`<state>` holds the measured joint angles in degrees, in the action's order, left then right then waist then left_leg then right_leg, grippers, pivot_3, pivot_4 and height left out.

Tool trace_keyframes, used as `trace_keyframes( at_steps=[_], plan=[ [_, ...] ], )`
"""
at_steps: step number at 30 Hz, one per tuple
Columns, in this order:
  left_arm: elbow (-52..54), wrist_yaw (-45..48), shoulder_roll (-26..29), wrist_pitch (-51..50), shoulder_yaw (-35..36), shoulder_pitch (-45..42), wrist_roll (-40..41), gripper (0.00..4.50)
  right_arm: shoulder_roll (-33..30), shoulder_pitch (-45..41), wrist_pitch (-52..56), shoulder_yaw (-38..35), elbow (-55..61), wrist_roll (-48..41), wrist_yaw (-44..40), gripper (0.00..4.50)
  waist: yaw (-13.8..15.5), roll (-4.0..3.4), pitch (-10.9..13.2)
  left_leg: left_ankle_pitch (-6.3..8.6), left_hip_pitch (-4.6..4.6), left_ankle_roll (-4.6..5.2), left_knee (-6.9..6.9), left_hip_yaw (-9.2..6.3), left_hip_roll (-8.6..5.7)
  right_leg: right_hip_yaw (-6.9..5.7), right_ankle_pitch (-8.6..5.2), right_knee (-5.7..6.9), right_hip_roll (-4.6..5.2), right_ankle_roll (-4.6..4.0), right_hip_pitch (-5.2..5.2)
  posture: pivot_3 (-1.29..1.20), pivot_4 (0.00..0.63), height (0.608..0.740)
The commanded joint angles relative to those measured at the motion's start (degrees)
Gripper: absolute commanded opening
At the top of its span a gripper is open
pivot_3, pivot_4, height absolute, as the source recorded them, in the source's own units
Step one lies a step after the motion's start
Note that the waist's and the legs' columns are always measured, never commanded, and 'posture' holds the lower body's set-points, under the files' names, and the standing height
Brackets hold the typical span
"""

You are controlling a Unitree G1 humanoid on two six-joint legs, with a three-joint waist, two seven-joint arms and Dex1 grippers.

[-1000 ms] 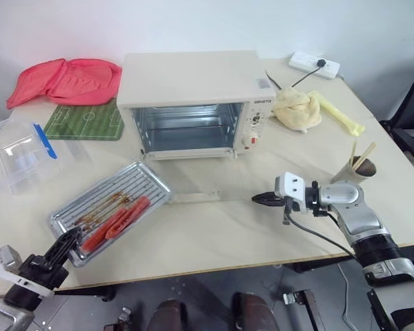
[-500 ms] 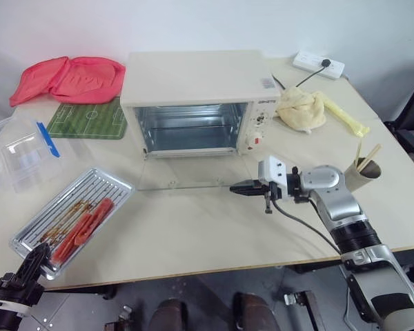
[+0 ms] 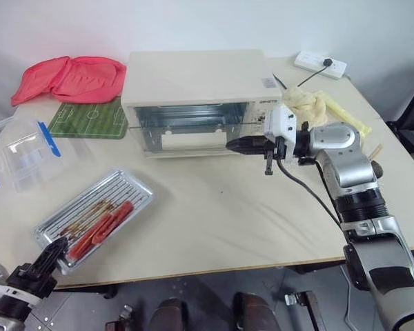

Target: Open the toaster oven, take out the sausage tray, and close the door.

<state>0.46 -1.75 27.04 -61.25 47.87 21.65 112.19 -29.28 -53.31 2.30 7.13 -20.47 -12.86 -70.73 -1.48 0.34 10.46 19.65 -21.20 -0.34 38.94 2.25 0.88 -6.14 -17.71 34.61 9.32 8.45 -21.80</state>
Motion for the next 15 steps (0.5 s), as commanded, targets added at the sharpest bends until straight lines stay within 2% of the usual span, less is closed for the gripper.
trace_keyframes(
  at_steps=[1,4,7,11,15],
  plan=[
    [0.6,0.4,1.9,-1.1,-2.8,-1.2,0.8,0.00,0.1,-2.0,-0.6,-1.2,1.5,-0.8,0.2,0.04,-0.1,-0.11,0.1,-0.01,0.00,0.01,0.00,0.00,-0.02,0.00,0.00,0.01,0.00,0.00,-0.01,0.00,0.150,0.740],
    [0.3,0.4,4.3,-2.3,-5.6,-3.2,0.8,0.00,-0.6,-1.6,0.2,-1.6,4.4,-1.4,0.0,0.04,0.0,-0.15,0.1,0.00,0.00,0.01,-0.05,0.00,-0.02,0.00,0.00,0.11,0.00,0.01,-0.08,0.00,0.150,0.740],
    [-0.6,0.3,5.8,-2.3,-7.5,-5.8,0.8,0.00,0.8,-4.1,-1.8,-2.8,1.3,0.0,4.2,0.04,0.1,-0.22,0.1,-0.01,-0.03,0.01,-0.03,-0.01,-0.06,-0.01,0.01,0.23,0.00,0.02,-0.13,0.00,0.150,0.740],
    [-1.5,0.4,6.9,-2.7,-9.4,-8.3,0.8,0.00,0.7,-4.6,-2.7,-2.8,1.1,0.6,5.4,0.04,0.4,-0.24,0.1,-0.03,-0.05,0.03,0.04,-0.03,-0.08,0.00,0.01,0.26,0.00,0.02,-0.11,0.00,0.150,0.740],
    [0.1,0.7,7.1,-3.3,-10.4,-10.2,0.8,0.00,-2.0,-0.9,4.1,-2.8,9.8,-3.4,2.6,0.04,0.8,-0.26,0.2,-0.03,-0.06,0.03,0.02,-0.04,-0.09,0.00,0.02,0.26,0.01,0.03,-0.12,0.00,0.150,0.740]
  ],
)
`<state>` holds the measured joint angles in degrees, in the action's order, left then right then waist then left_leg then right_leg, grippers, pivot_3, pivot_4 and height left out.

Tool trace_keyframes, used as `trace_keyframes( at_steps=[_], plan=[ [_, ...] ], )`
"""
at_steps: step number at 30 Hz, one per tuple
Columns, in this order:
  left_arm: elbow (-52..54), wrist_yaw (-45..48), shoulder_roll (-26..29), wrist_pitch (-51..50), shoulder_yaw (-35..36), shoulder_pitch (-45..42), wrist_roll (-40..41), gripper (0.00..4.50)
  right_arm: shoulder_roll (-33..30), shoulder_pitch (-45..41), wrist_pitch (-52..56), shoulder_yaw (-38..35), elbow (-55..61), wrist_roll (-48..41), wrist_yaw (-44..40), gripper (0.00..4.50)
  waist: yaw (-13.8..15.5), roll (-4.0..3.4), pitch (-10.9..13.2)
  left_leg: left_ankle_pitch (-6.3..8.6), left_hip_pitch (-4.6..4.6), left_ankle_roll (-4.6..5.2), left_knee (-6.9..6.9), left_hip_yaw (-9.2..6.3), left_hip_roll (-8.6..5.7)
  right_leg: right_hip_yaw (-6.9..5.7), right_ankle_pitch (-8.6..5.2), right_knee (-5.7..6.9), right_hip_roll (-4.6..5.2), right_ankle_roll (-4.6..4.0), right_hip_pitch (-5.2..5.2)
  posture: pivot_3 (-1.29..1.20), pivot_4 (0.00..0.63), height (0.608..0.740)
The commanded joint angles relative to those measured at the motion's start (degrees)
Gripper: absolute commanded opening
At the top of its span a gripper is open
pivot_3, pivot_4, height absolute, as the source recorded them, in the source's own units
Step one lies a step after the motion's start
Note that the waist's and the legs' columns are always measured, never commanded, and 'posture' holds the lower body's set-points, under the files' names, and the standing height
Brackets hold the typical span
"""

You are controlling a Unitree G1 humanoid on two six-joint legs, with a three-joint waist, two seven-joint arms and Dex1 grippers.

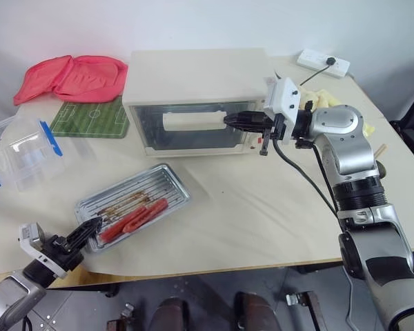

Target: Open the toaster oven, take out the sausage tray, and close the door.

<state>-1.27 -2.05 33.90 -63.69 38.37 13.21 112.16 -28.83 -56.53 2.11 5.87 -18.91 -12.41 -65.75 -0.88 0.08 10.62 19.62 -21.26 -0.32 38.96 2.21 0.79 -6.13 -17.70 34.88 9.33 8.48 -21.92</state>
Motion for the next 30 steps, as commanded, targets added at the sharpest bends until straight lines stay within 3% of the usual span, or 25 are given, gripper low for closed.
trace_keyframes(
  at_steps=[1,10,19,30],
  plan=[
    [2.8,1.1,0.4,-1.1,-1.2,-2.4,0.8,0.00,-3.6,4.0,6.3,-1.4,11.1,-4.8,-3.4,0.04,0.8,0.00,0.0,0.00,0.00,-0.01,0.00,-0.03,0.01,-0.02,0.00,0.01,-0.01,0.00,0.00,0.00,0.150,0.740],
    [6.3,1.3,1.5,-2.2,0.9,-0.7,0.8,0.00,-9.2,11.1,13.2,-0.7,19.5,-7.4,-7.6,0.04,0.7,0.00,0.0,0.02,-0.04,0.01,-0.04,0.05,0.00,-0.04,0.01,-0.21,-0.03,0.03,0.03,0.00,0.150,0.740],
    [14.3,4.3,1.5,-1.3,7.6,9.5,0.8,0.00,-4.8,7.4,7.9,0.0,11.9,-4.7,-5.2,0.04,0.3,0.03,0.0,0.04,-0.03,-0.02,-0.14,0.16,0.07,-0.02,0.01,-0.36,-0.10,0.03,-0.02,0.00,0.150,0.740],
    [23.1,11.4,4.1,3.6,15.2,18.7,0.8,0.00,-4.4,6.2,6.3,0.4,7.4,-4.6,-9.5,0.04,0.6,0.00,0.1,0.06,-0.08,-0.02,-0.23,0.15,0.07,-0.01,0.00,-0.57,-0.10,0.00,-0.02,0.00,0.150,0.740]
  ],
)
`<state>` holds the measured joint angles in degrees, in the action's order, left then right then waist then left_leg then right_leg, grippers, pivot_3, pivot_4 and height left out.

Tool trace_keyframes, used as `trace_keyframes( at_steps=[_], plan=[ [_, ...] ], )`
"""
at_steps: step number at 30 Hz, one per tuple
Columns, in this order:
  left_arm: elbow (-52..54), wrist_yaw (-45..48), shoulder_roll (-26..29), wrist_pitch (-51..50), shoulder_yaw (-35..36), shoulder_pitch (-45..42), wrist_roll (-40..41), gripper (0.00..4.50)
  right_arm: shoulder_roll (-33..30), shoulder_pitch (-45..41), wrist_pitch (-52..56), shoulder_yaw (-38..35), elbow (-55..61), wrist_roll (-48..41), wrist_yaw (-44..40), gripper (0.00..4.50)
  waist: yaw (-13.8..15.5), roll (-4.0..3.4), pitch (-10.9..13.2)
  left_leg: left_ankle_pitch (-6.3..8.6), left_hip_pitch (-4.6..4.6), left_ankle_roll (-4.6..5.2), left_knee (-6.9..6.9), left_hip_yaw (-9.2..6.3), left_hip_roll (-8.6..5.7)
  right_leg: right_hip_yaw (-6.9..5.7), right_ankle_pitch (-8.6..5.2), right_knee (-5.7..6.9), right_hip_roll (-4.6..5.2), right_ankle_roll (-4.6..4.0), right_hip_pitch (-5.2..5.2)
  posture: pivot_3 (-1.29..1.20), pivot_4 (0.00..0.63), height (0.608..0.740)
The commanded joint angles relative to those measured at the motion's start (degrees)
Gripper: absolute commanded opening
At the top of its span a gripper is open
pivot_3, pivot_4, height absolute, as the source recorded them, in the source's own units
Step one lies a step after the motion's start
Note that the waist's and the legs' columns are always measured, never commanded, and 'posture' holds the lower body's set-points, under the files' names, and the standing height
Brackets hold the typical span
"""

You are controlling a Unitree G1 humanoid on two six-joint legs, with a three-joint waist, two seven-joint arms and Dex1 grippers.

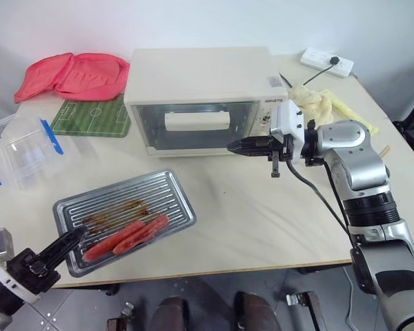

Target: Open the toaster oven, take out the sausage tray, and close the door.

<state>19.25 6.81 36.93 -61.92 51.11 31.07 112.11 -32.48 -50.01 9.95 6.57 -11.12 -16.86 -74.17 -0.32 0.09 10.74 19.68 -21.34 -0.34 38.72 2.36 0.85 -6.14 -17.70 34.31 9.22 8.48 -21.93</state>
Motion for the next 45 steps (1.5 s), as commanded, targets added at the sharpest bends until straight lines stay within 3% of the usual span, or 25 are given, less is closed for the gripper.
trace_keyframes(
  at_steps=[1,6,12,19,27,31,41,44,45],
  plan=[
    [2.7,2.8,1.3,2.2,2.5,0.9,0.9,0.00,-0.6,-0.3,-1.4,-0.4,-0.5,-0.2,-1.1,0.04,0.0,-0.04,0.0,0.00,0.00,0.00,-0.03,0.01,0.00,0.00,0.00,0.00,0.00,0.00,0.00,0.00,0.150,0.740],
    [0.6,2.6,5.6,0.9,-3.8,-2.5,0.9,0.00,-1.4,1.2,-1.1,0.4,0.4,0.5,-2.8,0.04,0.1,-0.10,0.1,0.00,0.01,0.00,-0.07,0.02,0.00,-0.01,0.00,0.00,-0.03,-0.01,-0.01,0.00,0.150,0.740],
    [-7.3,-2.1,8.6,-1.3,-16.7,-18.7,0.9,0.00,-5.3,4.3,-3.6,1.0,1.8,4.0,-3.2,0.04,0.2,-0.15,0.1,-0.01,0.00,0.01,-0.07,0.01,-0.03,-0.02,0.00,0.07,-0.03,0.01,-0.01,0.00,0.150,0.740],
    [-20.3,-5.9,9.2,-6.1,-29.7,-34.5,0.9,0.00,-12.6,9.5,2.5,0.1,8.0,3.9,-3.7,0.04,-0.1,-0.13,0.1,-0.01,0.04,0.00,-0.18,0.09,0.00,-0.06,0.03,0.21,-0.09,0.06,-0.09,0.00,0.150,0.740],
    [-32.6,-0.9,7.2,-12.3,-41.6,-50.0,-10.9,0.00,-16.6,14.3,8.8,-4.0,13.2,1.9,0.2,0.04,0.2,-0.11,0.1,-0.02,0.03,-0.02,-0.02,0.57,0.01,-0.06,0.04,0.40,-0.12,0.07,-0.15,0.00,0.150,0.740],
    [-37.2,3.2,4.5,-13.6,-43.1,-55.0,-18.1,0.00,-19.5,17.8,13.0,-6.1,16.5,-0.7,-1.0,0.94,0.5,-0.12,0.1,-0.02,0.02,-0.02,-0.01,0.58,0.01,-0.06,0.04,0.40,-0.12,0.08,-0.15,0.00,0.150,0.740],
    [-42.9,12.0,-0.9,-16.4,-44.1,-61.6,-35.2,0.00,-23.5,22.4,16.5,-9.3,19.5,-3.7,-0.3,4.39,2.4,-0.14,0.1,-0.08,0.17,0.08,0.35,0.56,-0.05,-0.04,0.07,0.18,-0.11,0.15,0.33,0.00,0.150,0.740],
    [-43.2,13.3,-1.8,-17.7,-42.7,-62.2,-38.3,0.00,-23.5,22.4,16.9,-9.6,19.9,-4.2,0.4,4.46,2.5,-0.15,0.1,-0.12,0.22,0.09,0.37,0.55,-0.05,-0.02,0.09,0.23,-0.09,0.17,0.36,0.00,0.150,0.740],
    [-43.3,13.1,-1.9,-17.9,-42.5,-62.3,-39.7,0.62,-23.4,22.4,17.1,-9.7,20.0,-4.4,0.7,4.50,2.5,-0.15,0.1,-0.12,0.22,0.08,0.37,0.55,-0.05,-0.02,0.09,0.24,-0.09,0.17,0.36,0.00,0.150,0.740]
  ],
)
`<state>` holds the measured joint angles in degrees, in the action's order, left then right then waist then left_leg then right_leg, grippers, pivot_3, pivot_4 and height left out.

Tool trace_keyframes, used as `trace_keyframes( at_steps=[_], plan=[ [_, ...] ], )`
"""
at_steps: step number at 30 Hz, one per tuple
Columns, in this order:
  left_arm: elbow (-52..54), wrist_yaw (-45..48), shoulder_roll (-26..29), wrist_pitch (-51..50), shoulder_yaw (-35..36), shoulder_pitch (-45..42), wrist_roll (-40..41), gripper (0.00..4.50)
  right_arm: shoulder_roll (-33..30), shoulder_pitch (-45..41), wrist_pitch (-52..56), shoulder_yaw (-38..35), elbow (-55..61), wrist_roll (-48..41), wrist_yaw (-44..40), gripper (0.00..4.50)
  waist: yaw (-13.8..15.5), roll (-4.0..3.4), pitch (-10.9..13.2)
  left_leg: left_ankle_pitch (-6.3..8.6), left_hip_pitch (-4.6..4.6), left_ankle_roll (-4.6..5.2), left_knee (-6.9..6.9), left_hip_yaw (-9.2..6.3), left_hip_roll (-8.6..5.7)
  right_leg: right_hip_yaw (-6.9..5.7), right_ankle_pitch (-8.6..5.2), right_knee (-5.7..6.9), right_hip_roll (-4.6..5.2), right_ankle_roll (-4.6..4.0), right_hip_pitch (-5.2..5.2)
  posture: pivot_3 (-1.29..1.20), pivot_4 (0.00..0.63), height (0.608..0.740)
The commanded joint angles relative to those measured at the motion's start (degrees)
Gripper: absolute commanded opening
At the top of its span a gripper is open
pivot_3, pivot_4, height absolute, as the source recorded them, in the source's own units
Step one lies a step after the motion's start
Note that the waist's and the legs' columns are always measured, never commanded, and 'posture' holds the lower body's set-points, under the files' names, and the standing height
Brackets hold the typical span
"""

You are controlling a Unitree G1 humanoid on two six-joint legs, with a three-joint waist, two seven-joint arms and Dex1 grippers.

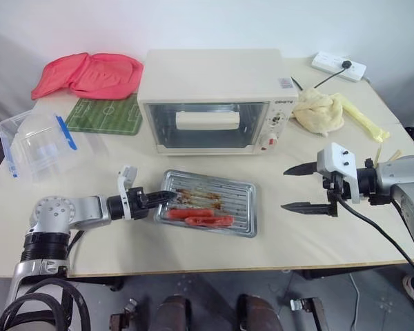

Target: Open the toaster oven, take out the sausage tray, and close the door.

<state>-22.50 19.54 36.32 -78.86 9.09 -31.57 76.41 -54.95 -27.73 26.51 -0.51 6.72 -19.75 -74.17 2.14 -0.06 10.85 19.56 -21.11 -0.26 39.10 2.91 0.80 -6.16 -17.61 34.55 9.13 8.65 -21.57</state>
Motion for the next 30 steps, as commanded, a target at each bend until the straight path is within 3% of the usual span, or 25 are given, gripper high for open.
trace_keyframes(
  at_steps=[1,13,18,21,23,27,30],
  plan=[
    [-1.7,0.0,-1.4,-0.9,-0.3,0.2,-5.6,0.88,-0.9,0.2,0.5,-2.5,2.2,-1.6,0.9,4.50,0.0,0.00,0.0,0.00,-0.01,0.00,0.00,-0.01,0.00,0.00,0.00,0.00,0.00,0.00,0.00,0.00,0.150,0.740],
    [4.7,-3.6,-1.4,-4.9,9.8,3.6,-9.4,4.43,-0.9,-2.0,-1.7,-0.8,-0.5,-1.2,0.3,4.50,-0.9,0.00,0.0,-0.02,0.05,-0.04,0.00,-0.04,0.05,-0.01,0.00,0.10,-0.01,0.00,0.00,0.00,0.150,0.740],
    [15.7,0.4,5.5,-3.5,13.0,9.1,-10.2,4.47,-1.9,-2.1,-3.8,0.1,-1.8,-1.4,-4.1,4.50,-2.5,0.04,0.0,-0.02,0.05,-0.11,-0.06,-0.05,0.14,-0.01,-0.01,0.11,-0.07,-0.03,-0.03,0.00,0.150,0.740],
    [21.4,7.4,8.8,6.1,14.1,12.9,-13.9,4.47,-1.6,-2.1,-5.3,0.5,-3.2,-1.8,-6.5,4.50,-2.7,0.03,0.0,0.00,0.03,-0.14,-0.16,0.00,0.16,0.02,-0.02,0.09,-0.11,-0.03,-0.16,0.00,0.150,0.740],
    [24.0,15.5,10.9,16.7,13.4,15.8,-19.3,4.47,-0.9,-2.7,-6.2,1.0,-4.7,-1.5,-7.5,4.50,-2.4,0.03,0.0,0.00,-0.04,-0.15,-0.15,0.01,0.16,0.01,-0.02,0.04,-0.11,-0.04,-0.17,0.00,0.150,0.740],
    [21.8,31.1,9.7,42.7,12.2,18.7,-31.0,4.47,0.6,-4.1,-8.4,2.2,-8.4,-0.6,-7.7,4.50,-1.8,0.06,0.1,0.01,-0.15,-0.13,-0.09,0.05,0.14,-0.01,-0.01,-0.14,-0.11,-0.06,-0.17,0.00,0.150,0.740],
    [18.3,37.7,8.3,56.8,11.1,19.1,-37.6,4.47,1.2,-4.4,-9.4,2.6,-10.0,0.0,-7.9,4.50,-1.4,0.05,0.1,0.04,-0.18,-0.11,-0.11,0.06,0.14,-0.03,0.00,-0.22,-0.11,-0.06,-0.18,0.00,0.150,0.740]
  ],
)
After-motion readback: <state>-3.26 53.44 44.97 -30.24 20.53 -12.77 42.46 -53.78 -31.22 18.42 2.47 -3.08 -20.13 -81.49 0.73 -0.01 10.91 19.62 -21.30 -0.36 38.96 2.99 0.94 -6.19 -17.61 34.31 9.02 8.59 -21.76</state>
